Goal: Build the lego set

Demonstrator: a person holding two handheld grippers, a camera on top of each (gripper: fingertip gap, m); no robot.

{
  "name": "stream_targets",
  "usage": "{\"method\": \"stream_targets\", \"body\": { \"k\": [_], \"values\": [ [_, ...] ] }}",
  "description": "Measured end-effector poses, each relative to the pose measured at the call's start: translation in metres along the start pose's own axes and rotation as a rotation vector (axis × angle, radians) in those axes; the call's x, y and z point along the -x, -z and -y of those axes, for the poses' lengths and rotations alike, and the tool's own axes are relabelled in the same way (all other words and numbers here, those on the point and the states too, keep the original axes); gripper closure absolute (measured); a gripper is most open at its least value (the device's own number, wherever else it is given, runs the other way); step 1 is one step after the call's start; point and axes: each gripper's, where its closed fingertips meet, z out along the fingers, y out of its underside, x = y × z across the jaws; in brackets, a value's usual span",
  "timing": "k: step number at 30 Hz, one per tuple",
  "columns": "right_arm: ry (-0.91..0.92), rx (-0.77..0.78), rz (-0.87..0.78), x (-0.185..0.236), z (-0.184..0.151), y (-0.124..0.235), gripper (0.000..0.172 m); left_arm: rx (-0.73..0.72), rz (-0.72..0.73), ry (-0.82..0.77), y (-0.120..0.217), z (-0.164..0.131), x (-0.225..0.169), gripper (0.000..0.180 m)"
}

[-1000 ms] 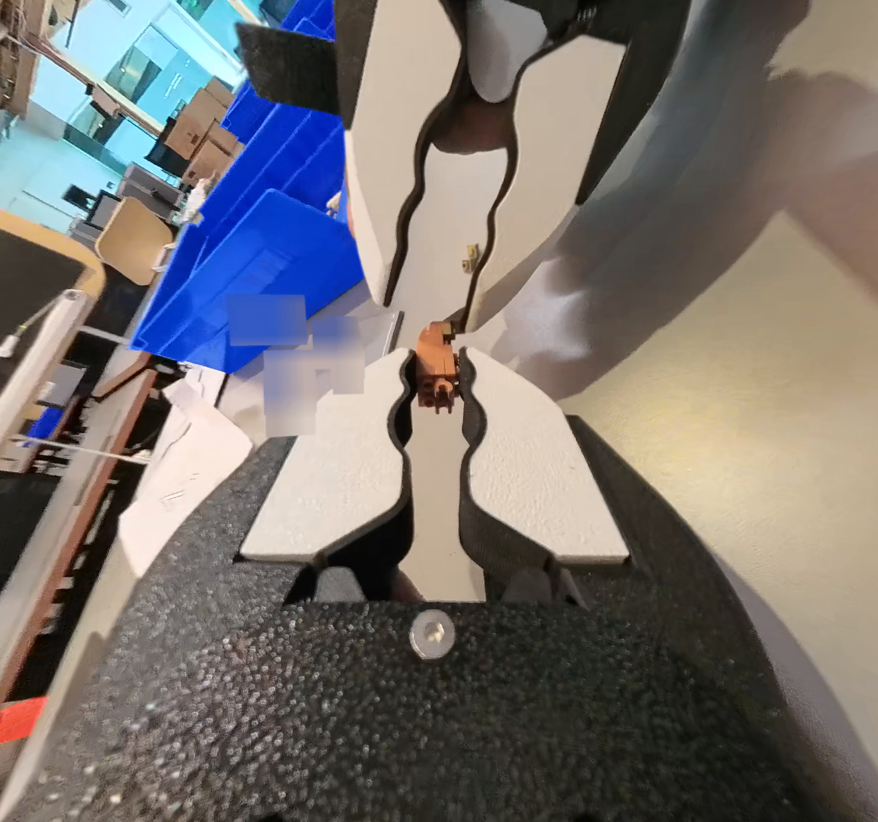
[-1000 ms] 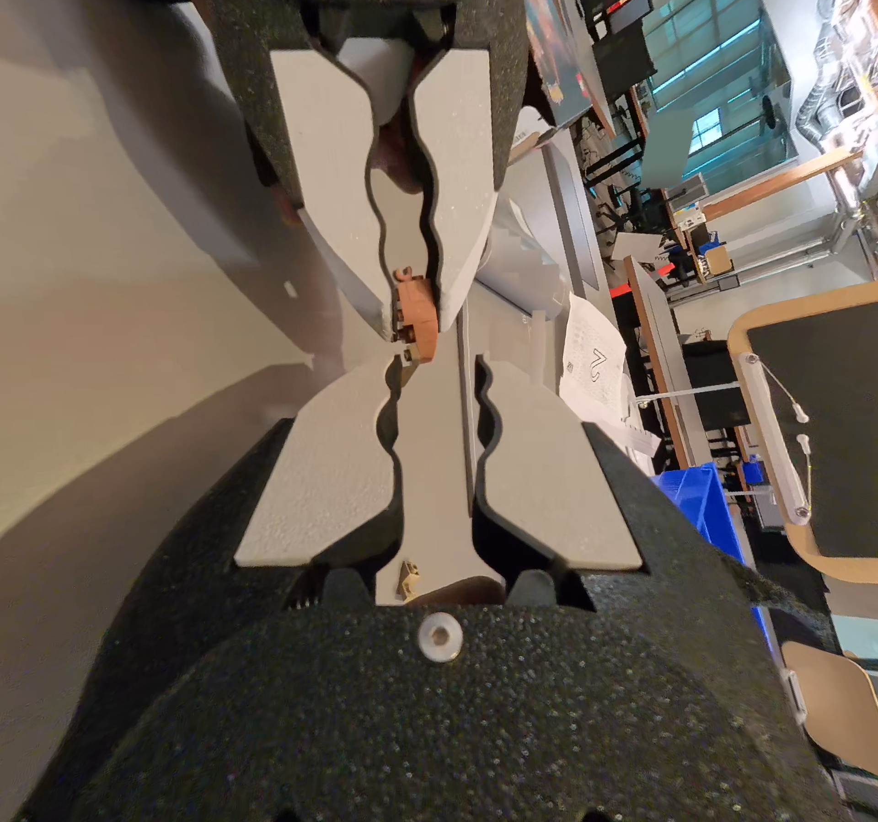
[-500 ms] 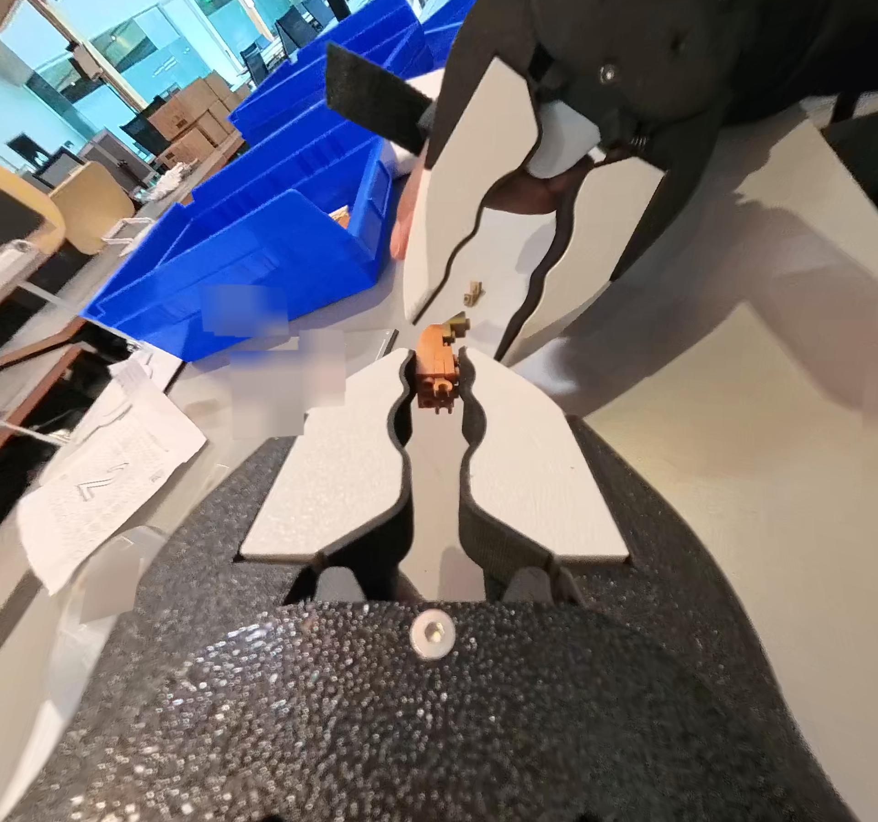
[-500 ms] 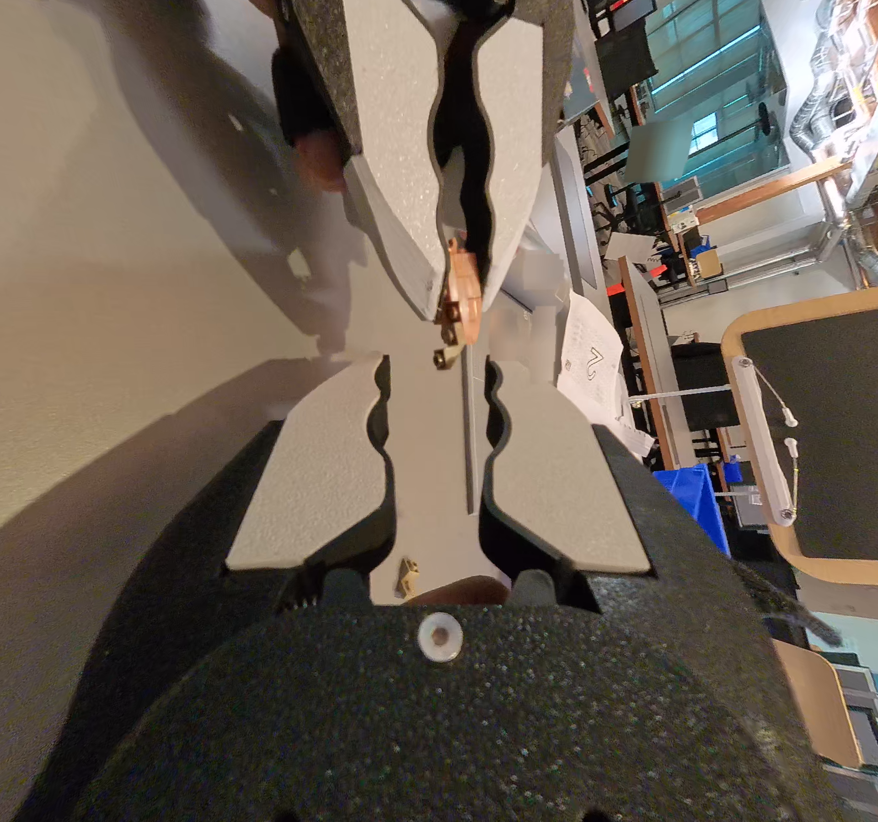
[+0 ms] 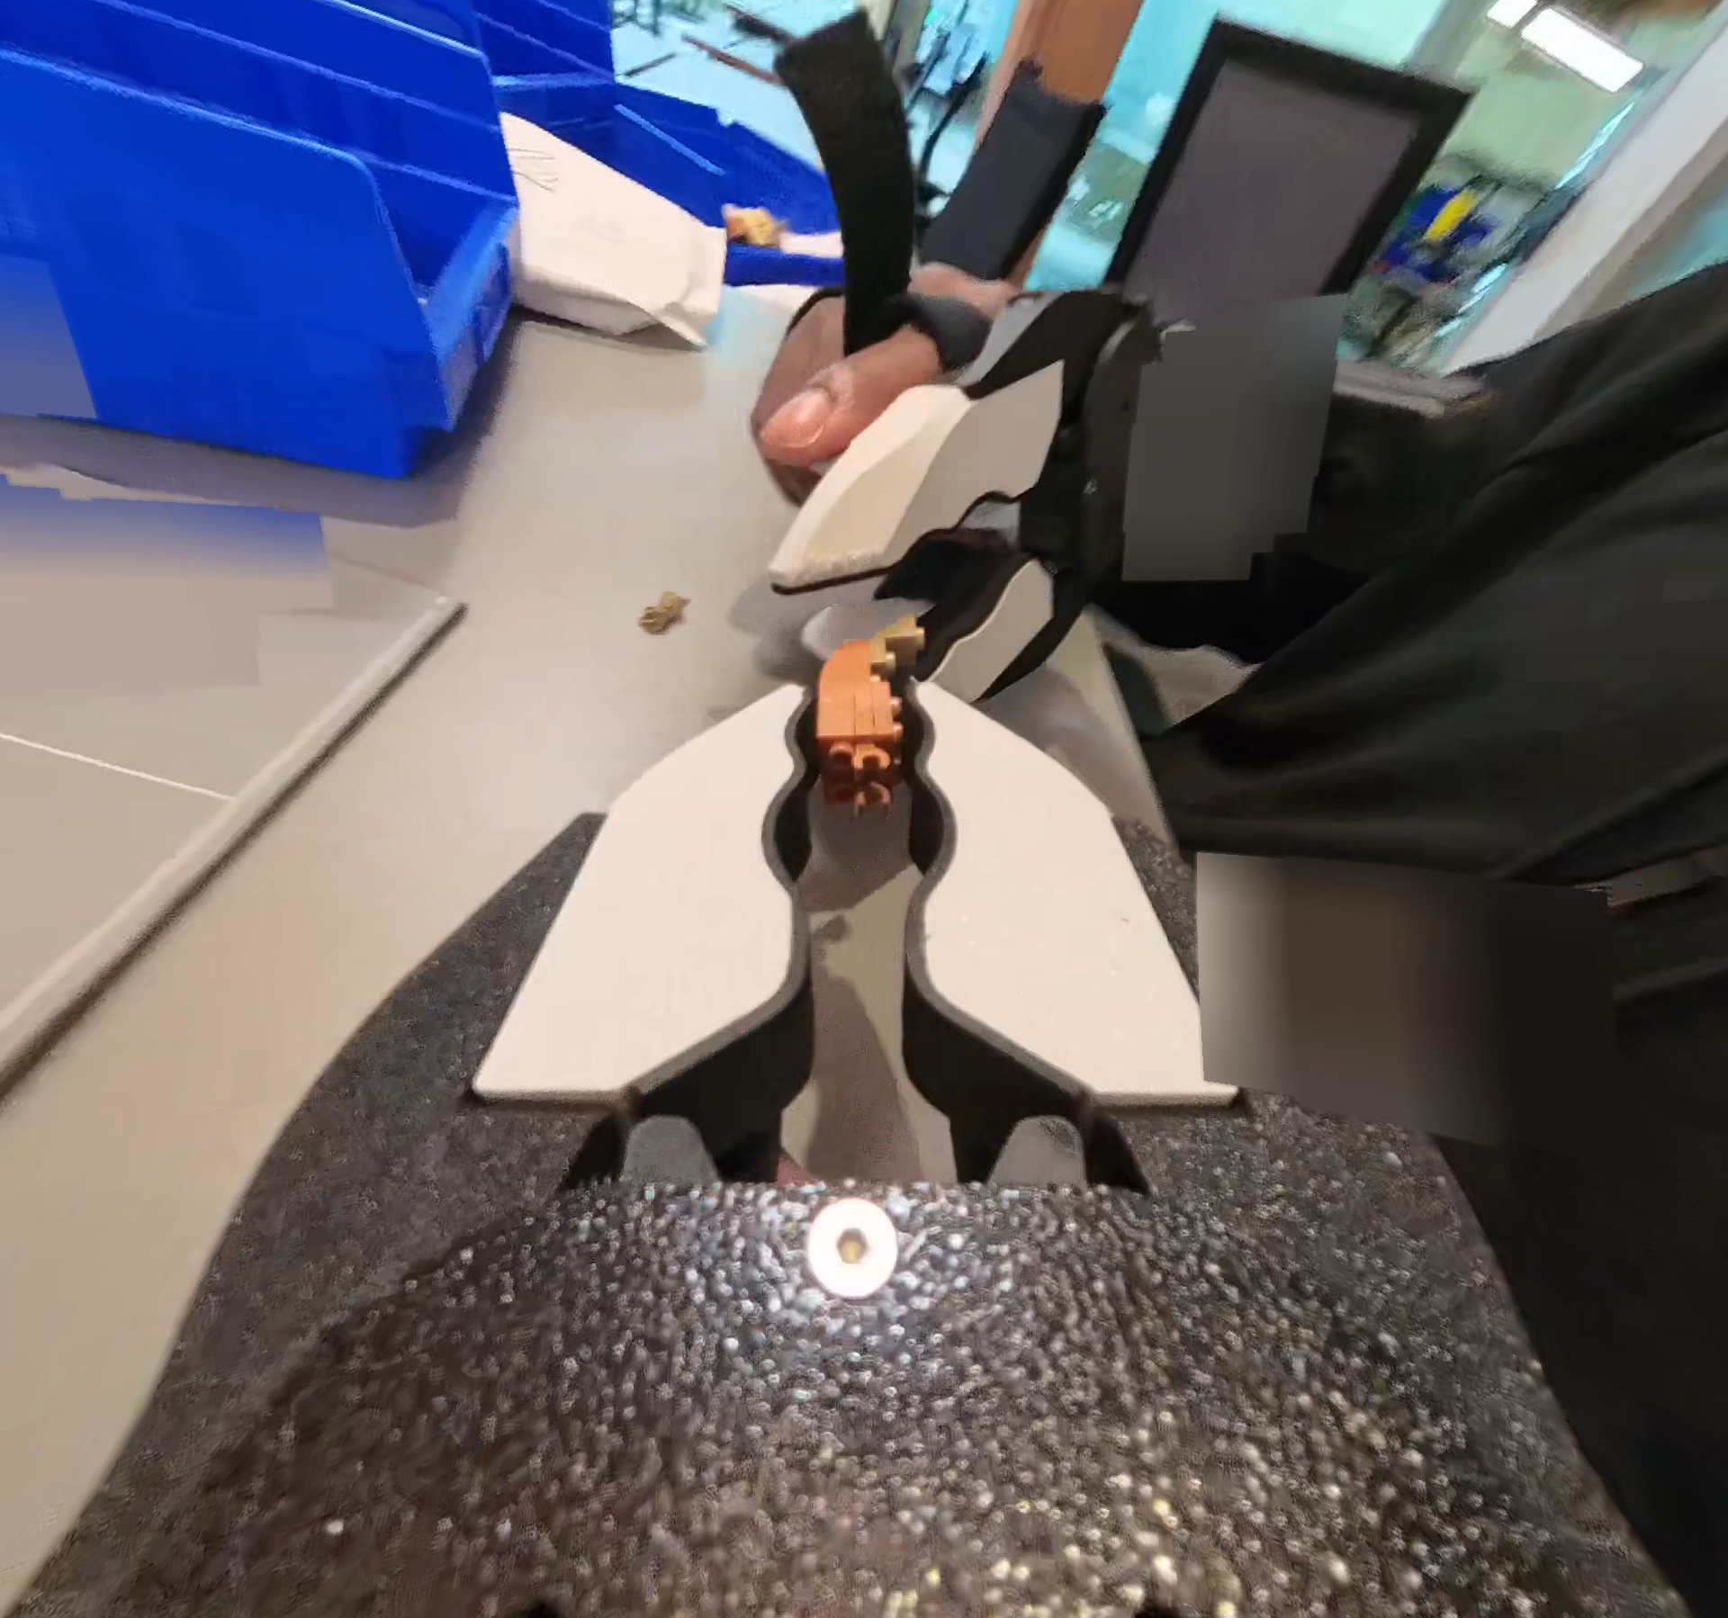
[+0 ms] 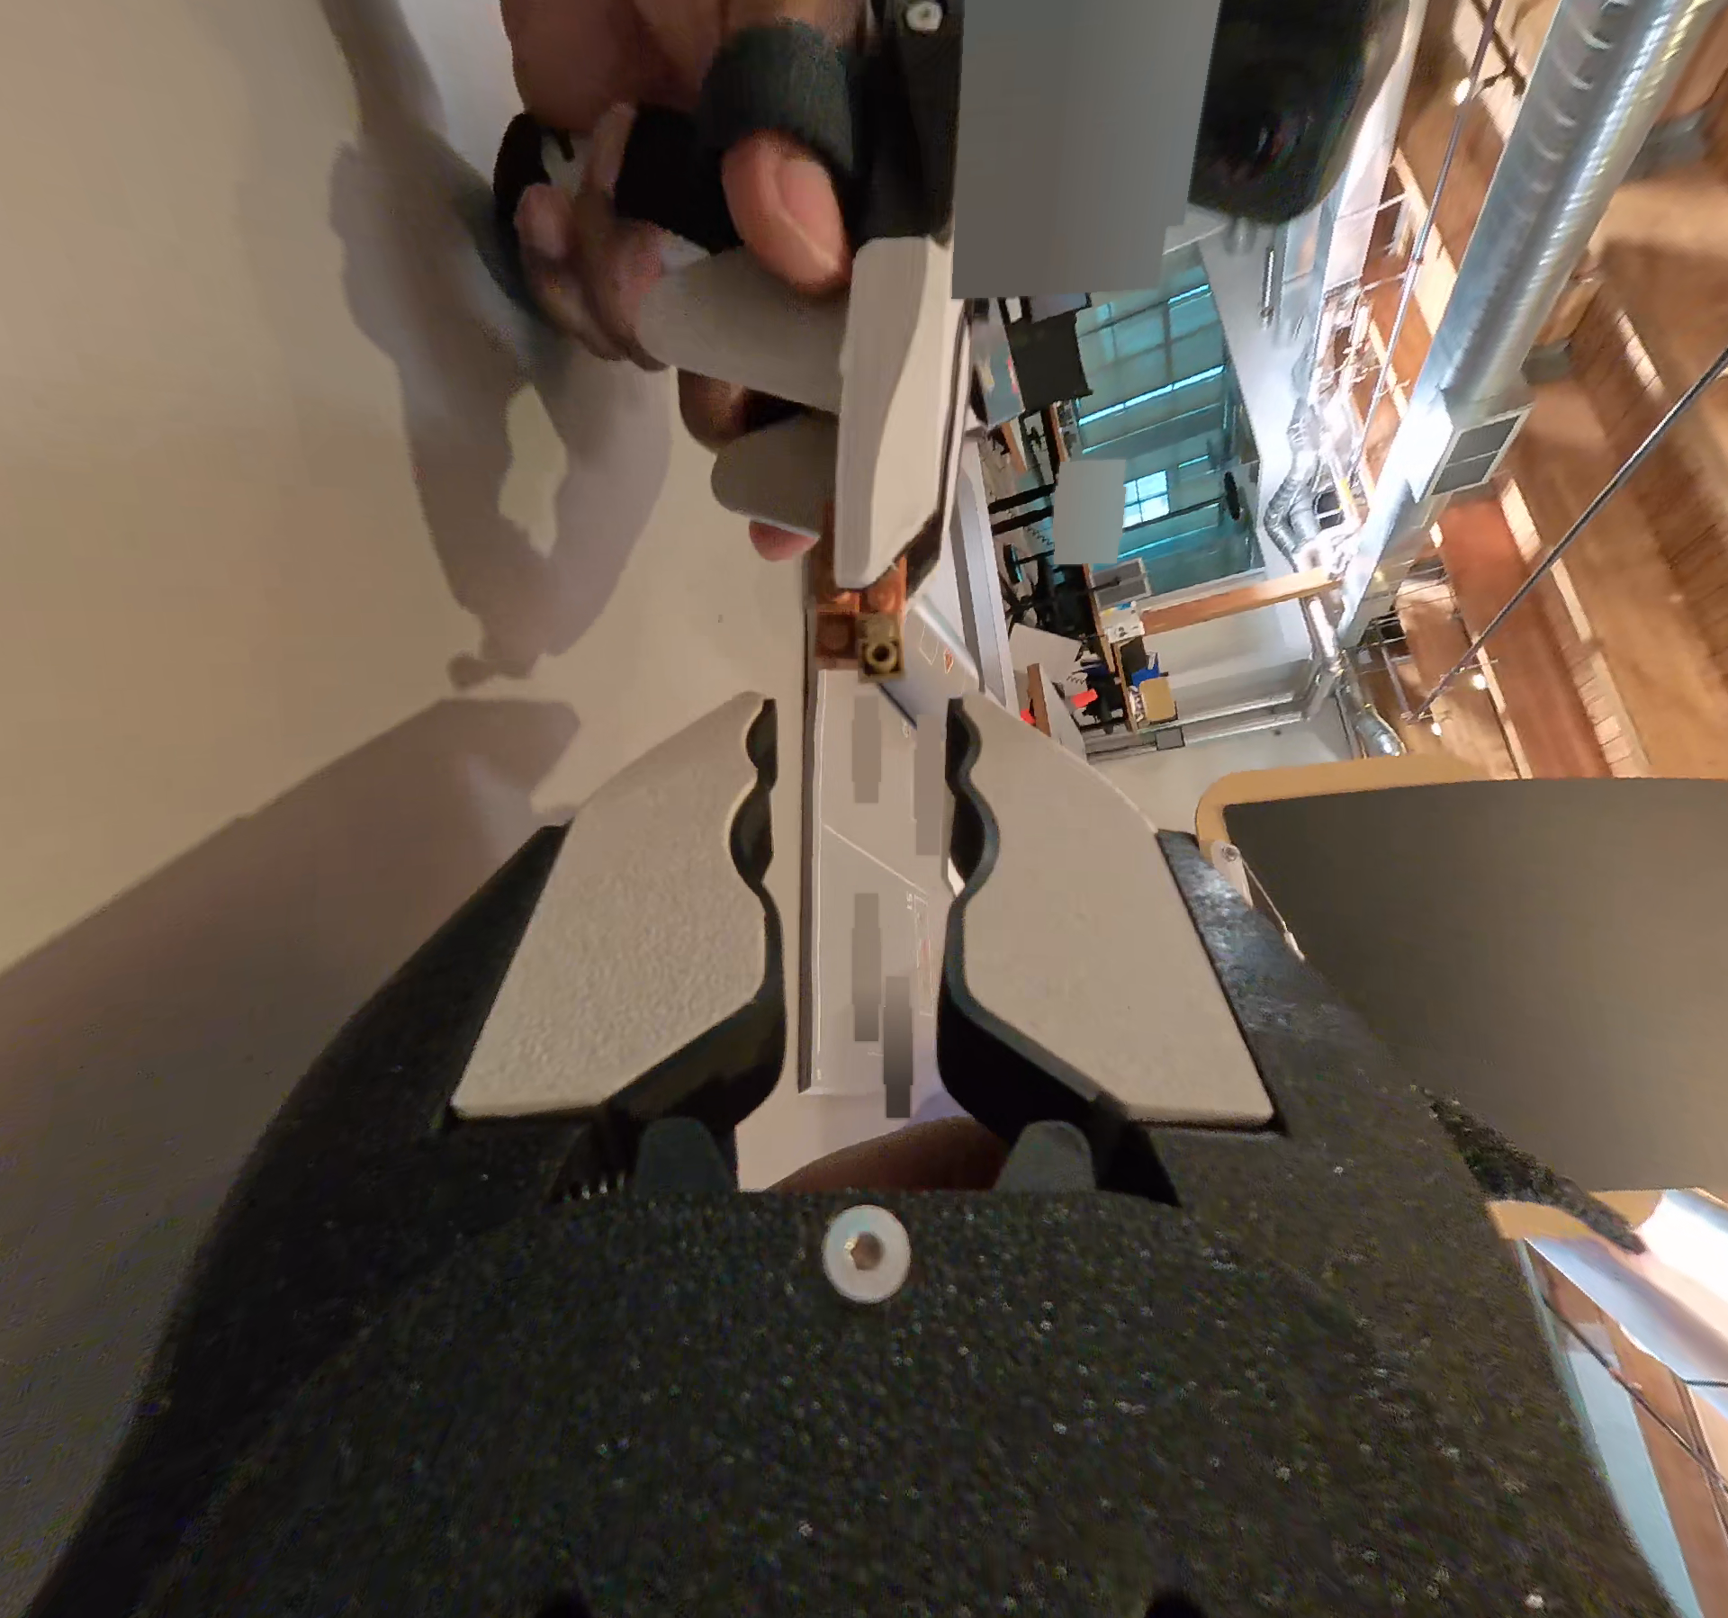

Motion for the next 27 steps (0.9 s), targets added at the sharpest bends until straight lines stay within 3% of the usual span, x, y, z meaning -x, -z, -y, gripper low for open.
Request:
{"method": "stream_targets", "body": {
  "k": [5,14,27],
  "values": [
    [-0.047,-0.068,-0.039,-0.006,0.013,0.001,0.137,-0.068,-0.106,0.155,0.002,0.007,-0.006,0.165],
    [-0.086,-0.076,-0.098,-0.012,0.015,-0.004,0.146,-0.138,-0.176,0.299,0.002,0.015,-0.008,0.165],
    [-0.180,-0.116,-0.033,-0.010,0.016,0.000,0.153,-0.151,-0.185,0.302,0.000,0.016,-0.010,0.165]
  ]
}}
